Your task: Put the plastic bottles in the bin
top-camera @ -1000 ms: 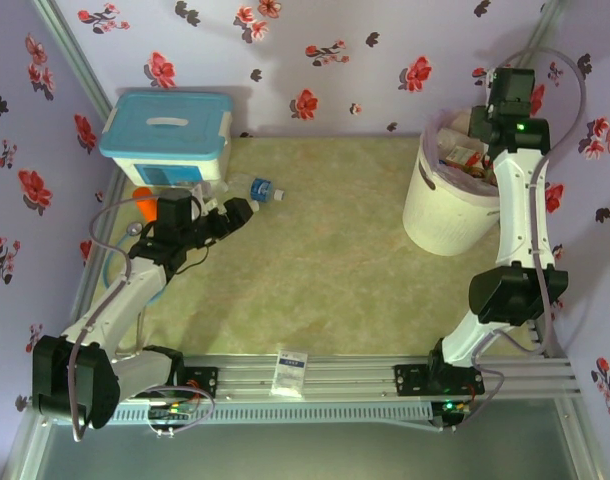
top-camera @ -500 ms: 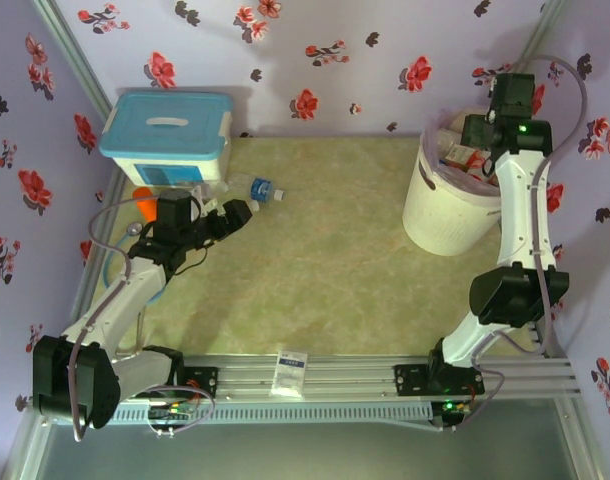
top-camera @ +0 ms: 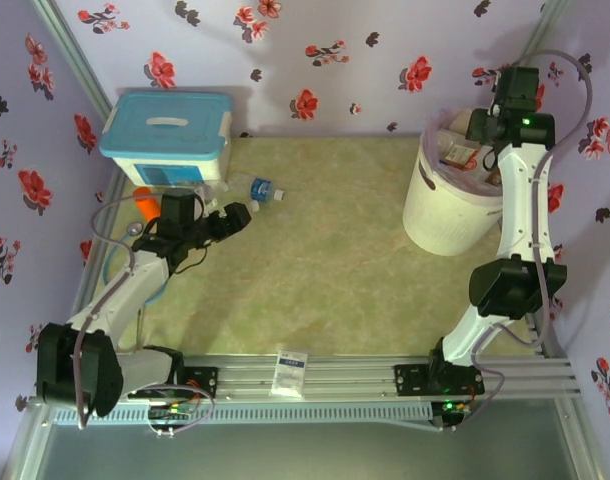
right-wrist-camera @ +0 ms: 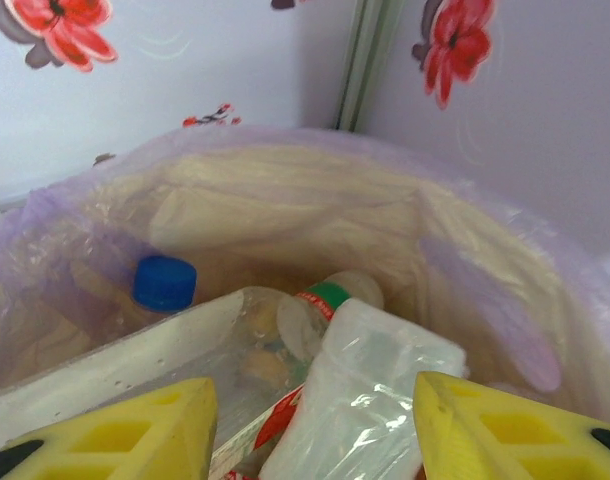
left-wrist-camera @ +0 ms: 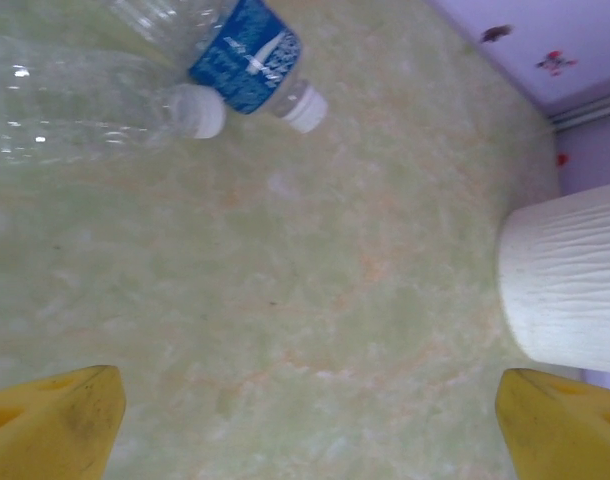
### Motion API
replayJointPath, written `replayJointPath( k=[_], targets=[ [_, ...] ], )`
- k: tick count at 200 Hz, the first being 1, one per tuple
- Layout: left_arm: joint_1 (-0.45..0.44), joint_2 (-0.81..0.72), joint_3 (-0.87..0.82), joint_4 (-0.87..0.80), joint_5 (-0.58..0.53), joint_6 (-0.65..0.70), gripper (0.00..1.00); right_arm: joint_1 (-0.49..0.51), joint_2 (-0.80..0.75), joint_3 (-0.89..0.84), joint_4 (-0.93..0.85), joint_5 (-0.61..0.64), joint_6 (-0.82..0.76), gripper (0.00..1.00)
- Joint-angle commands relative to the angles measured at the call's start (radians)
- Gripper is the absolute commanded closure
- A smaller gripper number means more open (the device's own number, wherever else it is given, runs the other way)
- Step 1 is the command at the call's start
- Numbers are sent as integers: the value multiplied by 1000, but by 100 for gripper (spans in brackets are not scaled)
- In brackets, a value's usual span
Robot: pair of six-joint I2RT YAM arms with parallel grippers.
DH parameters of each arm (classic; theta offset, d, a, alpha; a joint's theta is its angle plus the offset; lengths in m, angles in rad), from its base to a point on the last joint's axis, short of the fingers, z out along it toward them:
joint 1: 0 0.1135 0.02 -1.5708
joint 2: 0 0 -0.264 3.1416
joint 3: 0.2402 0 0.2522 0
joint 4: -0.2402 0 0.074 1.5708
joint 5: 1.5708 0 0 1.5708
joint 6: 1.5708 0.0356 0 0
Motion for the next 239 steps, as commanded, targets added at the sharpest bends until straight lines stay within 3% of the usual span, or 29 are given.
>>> replayJointPath(
  k=[1, 45, 79, 109, 161, 193, 239],
  targets=[
    [7, 55, 81, -73, -87, 154, 6, -3, -42, -13, 3, -106, 47, 44],
    [6, 224, 215, -165, -322, 401, 6, 14, -160, -59, 22, -299, 110, 36],
    [3, 392, 321, -195, -317, 674, 4, 43, -252, -168, 69, -363, 146, 33],
    [3, 537, 436, -254, -326, 794, 4, 110, -325, -265, 79, -356, 159, 31],
    [14, 645, 504, -262, -404, 875, 6, 127, -421, -308, 57, -348, 153, 31],
    [30, 701, 545, -325, -407, 876, 7, 127, -449, -322, 47, -334, 143, 31],
    [26, 661, 526, -404, -341, 830, 11, 127, -456, -330, 52, -348, 145, 31]
  ],
)
